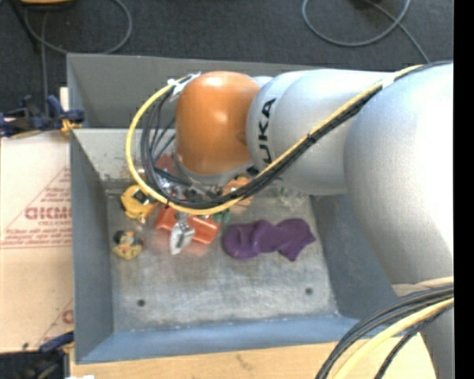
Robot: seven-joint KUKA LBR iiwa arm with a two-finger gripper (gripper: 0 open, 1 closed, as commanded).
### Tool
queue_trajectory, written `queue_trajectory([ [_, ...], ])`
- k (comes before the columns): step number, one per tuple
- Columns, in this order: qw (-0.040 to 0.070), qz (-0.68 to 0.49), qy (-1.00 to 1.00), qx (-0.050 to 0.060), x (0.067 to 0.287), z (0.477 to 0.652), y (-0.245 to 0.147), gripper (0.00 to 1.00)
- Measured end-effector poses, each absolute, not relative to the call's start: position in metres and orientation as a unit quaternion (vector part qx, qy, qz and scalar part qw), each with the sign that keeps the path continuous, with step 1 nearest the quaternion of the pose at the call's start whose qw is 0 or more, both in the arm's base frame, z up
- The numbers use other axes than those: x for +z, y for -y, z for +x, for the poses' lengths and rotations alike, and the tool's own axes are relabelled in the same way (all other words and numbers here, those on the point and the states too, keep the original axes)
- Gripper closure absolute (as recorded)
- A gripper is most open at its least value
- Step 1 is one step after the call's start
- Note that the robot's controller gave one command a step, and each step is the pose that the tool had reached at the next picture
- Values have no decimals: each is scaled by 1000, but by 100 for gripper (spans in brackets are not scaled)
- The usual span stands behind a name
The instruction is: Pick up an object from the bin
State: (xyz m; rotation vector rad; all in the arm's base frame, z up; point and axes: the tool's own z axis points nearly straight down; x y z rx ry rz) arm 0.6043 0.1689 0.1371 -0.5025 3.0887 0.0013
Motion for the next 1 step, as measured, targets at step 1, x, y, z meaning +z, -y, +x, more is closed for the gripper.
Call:
queue_trajectory([
  [1,3,-143,-990,1,78,603,-155,0],
])
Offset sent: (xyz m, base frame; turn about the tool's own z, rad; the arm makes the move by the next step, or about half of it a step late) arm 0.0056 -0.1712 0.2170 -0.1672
